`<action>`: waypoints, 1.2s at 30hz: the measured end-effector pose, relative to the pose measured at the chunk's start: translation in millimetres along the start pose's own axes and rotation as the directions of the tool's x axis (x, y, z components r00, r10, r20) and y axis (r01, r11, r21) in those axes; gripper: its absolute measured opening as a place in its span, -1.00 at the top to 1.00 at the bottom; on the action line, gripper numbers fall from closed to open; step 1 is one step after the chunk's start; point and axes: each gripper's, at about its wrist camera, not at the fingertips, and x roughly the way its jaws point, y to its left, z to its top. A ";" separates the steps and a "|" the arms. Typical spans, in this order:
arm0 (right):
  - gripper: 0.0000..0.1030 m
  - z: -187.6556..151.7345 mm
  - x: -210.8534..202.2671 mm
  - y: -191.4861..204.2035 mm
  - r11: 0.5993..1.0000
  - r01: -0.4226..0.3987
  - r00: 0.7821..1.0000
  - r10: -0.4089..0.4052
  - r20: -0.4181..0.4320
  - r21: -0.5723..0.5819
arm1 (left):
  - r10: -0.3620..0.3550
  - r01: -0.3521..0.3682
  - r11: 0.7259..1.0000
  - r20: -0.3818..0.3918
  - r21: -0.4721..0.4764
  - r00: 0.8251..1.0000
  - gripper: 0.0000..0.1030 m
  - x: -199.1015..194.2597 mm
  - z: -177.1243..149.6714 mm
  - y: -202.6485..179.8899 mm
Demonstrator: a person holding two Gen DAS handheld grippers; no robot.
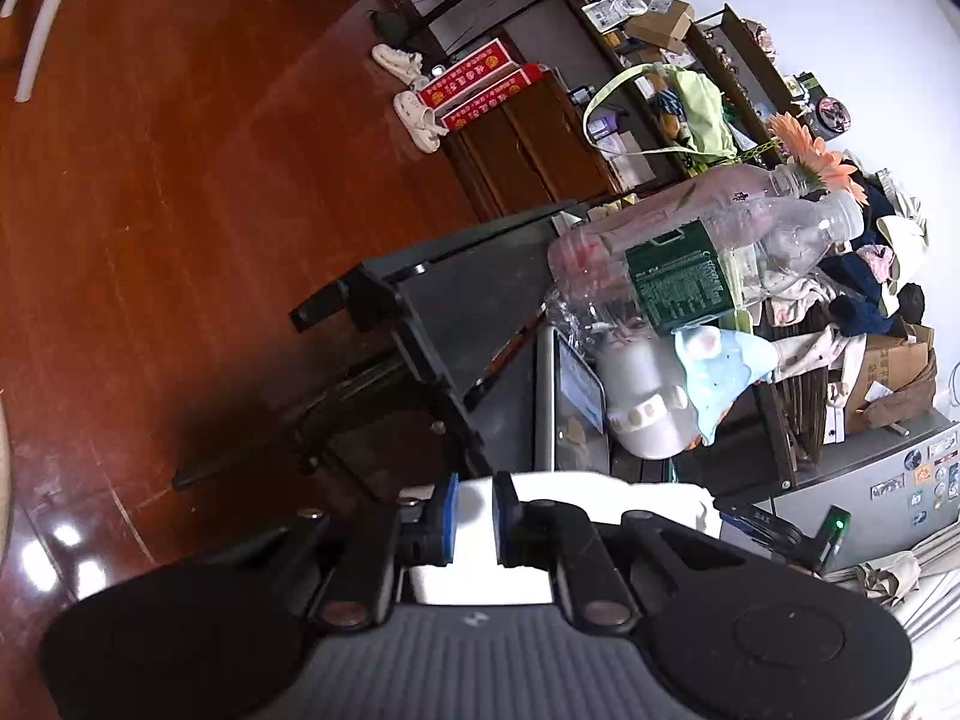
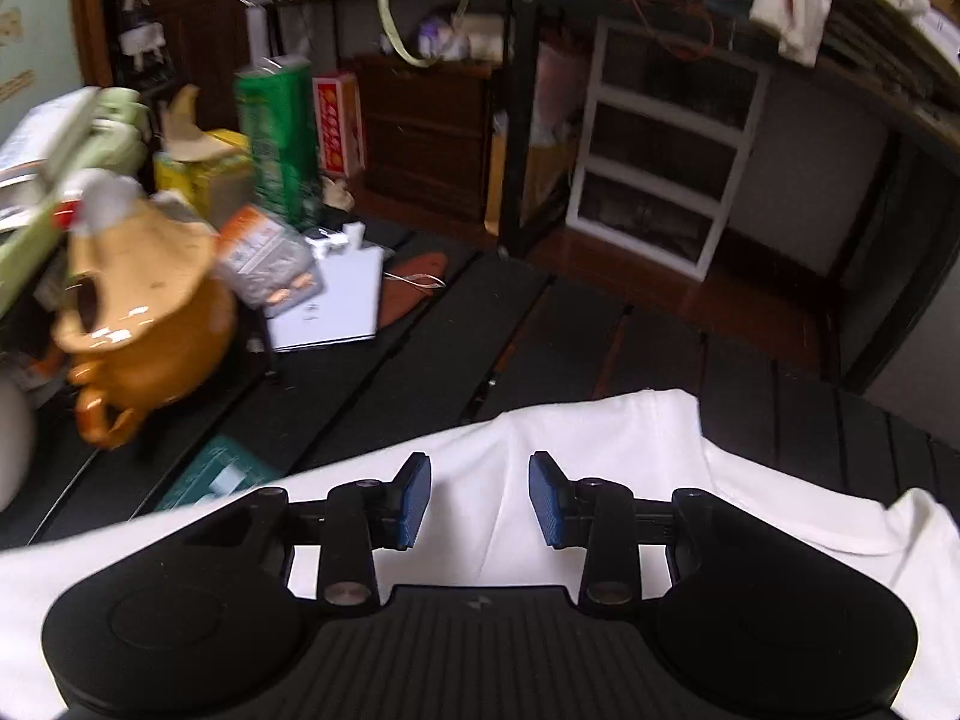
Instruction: Fold clothes
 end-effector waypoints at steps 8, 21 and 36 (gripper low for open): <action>0.58 -1.2 31.9 -7.6 0.995 0.013 1.000 -0.014 0.013 0.101 | -0.079 0.078 0.994 -0.008 -0.082 0.997 0.85 5.5 -2.6 18.8; 0.57 -1.7 32.0 -7.8 0.995 0.012 0.999 -0.016 0.037 0.100 | -0.295 0.305 0.909 0.079 -0.283 0.952 0.28 20.2 -30.3 80.6; 0.59 9.6 41.3 -6.6 0.994 0.043 0.998 -0.047 0.035 0.096 | -0.265 0.284 0.956 0.200 -0.074 0.943 0.99 -39.2 9.6 6.7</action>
